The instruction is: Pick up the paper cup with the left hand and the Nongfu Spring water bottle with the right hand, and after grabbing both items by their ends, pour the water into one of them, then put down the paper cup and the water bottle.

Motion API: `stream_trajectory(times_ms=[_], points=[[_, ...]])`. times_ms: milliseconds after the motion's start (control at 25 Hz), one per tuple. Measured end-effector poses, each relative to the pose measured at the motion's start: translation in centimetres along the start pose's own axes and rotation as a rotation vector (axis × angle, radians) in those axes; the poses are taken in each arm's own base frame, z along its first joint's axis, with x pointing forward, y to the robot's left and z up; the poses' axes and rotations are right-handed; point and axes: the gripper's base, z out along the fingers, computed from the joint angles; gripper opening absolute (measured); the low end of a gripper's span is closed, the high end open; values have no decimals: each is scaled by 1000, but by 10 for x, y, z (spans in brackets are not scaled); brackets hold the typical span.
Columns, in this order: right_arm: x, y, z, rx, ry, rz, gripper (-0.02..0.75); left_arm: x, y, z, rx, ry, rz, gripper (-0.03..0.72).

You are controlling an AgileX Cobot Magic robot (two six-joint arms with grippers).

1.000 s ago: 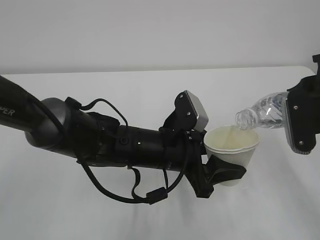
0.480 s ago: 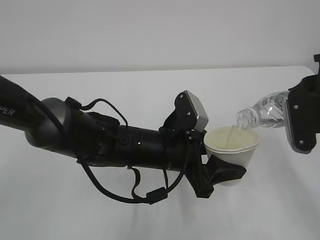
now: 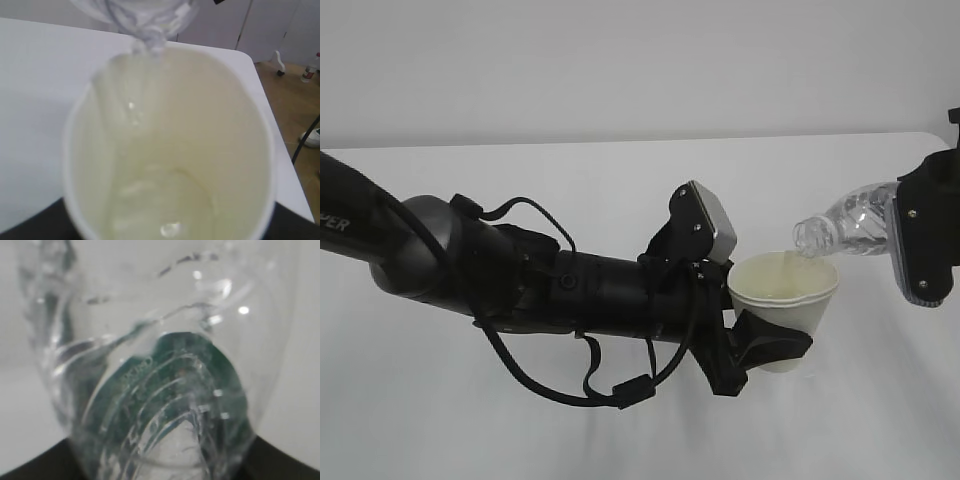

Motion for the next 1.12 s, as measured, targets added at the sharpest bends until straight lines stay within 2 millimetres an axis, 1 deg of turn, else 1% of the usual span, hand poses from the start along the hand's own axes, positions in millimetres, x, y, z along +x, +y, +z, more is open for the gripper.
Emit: stream_trajectory(times_ms=[1120], points=[[0,-1,0,7,25,-8,367,0,0,0,0,0,0,414]])
